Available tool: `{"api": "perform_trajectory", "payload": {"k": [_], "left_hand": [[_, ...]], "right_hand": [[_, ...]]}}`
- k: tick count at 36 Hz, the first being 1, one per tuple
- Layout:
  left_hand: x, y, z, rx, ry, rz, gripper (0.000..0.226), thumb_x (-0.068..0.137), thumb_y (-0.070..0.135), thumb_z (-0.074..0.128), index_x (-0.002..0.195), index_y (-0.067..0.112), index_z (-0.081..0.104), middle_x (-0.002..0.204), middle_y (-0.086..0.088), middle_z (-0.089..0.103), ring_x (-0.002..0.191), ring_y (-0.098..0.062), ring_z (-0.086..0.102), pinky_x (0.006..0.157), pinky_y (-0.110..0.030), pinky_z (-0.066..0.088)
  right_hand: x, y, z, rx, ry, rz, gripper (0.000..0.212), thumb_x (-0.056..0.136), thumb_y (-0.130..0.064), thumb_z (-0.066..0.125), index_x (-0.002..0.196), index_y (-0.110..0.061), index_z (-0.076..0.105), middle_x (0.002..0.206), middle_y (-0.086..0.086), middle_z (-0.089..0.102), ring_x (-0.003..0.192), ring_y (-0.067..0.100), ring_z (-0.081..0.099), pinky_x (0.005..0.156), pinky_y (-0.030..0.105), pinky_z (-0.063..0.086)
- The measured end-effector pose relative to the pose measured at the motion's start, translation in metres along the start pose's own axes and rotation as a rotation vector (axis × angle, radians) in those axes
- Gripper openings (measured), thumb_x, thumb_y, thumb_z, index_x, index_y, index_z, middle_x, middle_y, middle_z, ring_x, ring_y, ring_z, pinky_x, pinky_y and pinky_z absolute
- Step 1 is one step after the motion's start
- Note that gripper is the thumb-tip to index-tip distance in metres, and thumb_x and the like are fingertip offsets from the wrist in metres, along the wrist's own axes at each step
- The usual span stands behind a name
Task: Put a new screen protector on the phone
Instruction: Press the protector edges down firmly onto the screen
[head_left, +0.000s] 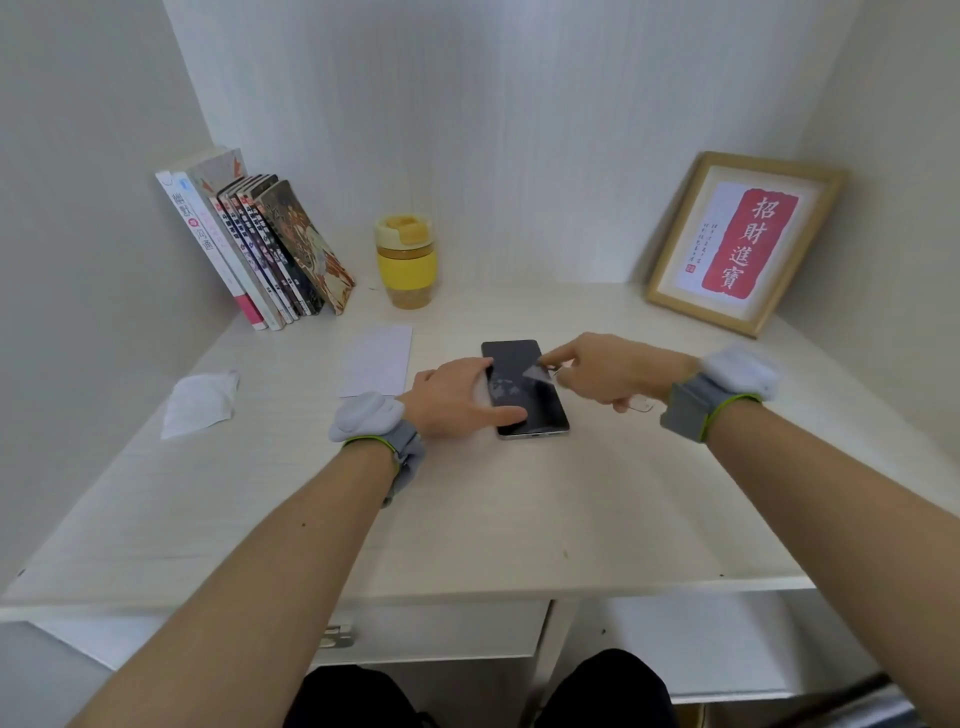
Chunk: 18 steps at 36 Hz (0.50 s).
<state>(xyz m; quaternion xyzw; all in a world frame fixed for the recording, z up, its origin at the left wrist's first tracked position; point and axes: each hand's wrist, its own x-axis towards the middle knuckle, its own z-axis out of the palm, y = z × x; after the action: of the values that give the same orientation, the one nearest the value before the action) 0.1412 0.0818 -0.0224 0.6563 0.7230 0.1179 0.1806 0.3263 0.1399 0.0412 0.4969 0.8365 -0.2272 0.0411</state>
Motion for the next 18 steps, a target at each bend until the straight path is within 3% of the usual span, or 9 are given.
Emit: {"api": "perform_trajectory", "payload": {"k": [3, 7, 11, 13, 16, 18], "left_hand": [[0.001, -0.002, 0.001, -0.007, 0.000, -0.003, 0.098, 0.074, 0.074, 0.056, 0.151, 0.025, 0.020, 0.155, 0.006, 0.027, 0.142, -0.016, 0.025, 0.116, -0.037, 0.014], [0.000, -0.001, 0.000, -0.014, -0.020, 0.015, 0.102, 0.068, 0.078, 0.059, 0.149, 0.026, 0.023, 0.153, 0.008, 0.031, 0.139, -0.015, 0.029, 0.115, -0.038, 0.018], [-0.003, 0.003, -0.003, -0.040, -0.016, 0.044, 0.081, 0.068, 0.071, 0.066, 0.135, 0.034, 0.039, 0.137, 0.010, 0.046, 0.126, -0.015, 0.042, 0.109, -0.038, 0.029], [-0.003, 0.003, -0.004, -0.052, -0.016, 0.046, 0.078, 0.067, 0.069, 0.069, 0.132, 0.035, 0.042, 0.134, 0.011, 0.049, 0.125, -0.016, 0.045, 0.108, -0.038, 0.031], [-0.005, 0.005, -0.006, -0.053, -0.034, 0.016, 0.097, 0.070, 0.066, 0.069, 0.147, 0.025, 0.028, 0.150, 0.007, 0.035, 0.138, -0.017, 0.033, 0.114, -0.036, 0.023], [-0.007, 0.006, -0.007, -0.062, -0.026, 0.028, 0.096, 0.070, 0.064, 0.071, 0.147, 0.025, 0.029, 0.149, 0.007, 0.036, 0.137, -0.017, 0.034, 0.113, -0.034, 0.025]], "right_hand": [[-0.004, -0.001, 0.011, -0.225, 0.004, -0.079, 0.044, 0.096, -0.046, 0.045, 0.140, -0.041, 0.045, 0.094, -0.005, 0.060, 0.062, 0.025, 0.061, 0.057, 0.027, 0.052], [-0.012, -0.008, 0.016, -0.322, -0.005, -0.176, 0.037, 0.097, -0.046, 0.043, 0.133, -0.045, 0.052, 0.089, -0.010, 0.058, 0.068, 0.022, 0.060, 0.070, 0.035, 0.058], [-0.011, -0.013, 0.025, -0.438, 0.033, -0.206, 0.029, 0.096, -0.044, 0.039, 0.118, -0.045, 0.059, 0.110, -0.003, 0.061, 0.094, 0.026, 0.058, 0.076, 0.036, 0.050], [-0.006, -0.018, 0.032, -0.497, 0.078, -0.196, 0.030, 0.096, -0.040, 0.036, 0.116, -0.040, 0.059, 0.106, 0.000, 0.059, 0.093, 0.027, 0.056, 0.068, 0.033, 0.043], [-0.001, -0.026, 0.036, -0.555, 0.131, -0.192, 0.033, 0.098, -0.037, 0.033, 0.121, -0.036, 0.056, 0.096, 0.001, 0.052, 0.086, 0.026, 0.053, 0.063, 0.032, 0.038], [-0.003, -0.028, 0.035, -0.589, 0.125, -0.184, 0.034, 0.098, -0.039, 0.032, 0.126, -0.037, 0.053, 0.098, 0.002, 0.050, 0.083, 0.026, 0.050, 0.061, 0.031, 0.036]]}}
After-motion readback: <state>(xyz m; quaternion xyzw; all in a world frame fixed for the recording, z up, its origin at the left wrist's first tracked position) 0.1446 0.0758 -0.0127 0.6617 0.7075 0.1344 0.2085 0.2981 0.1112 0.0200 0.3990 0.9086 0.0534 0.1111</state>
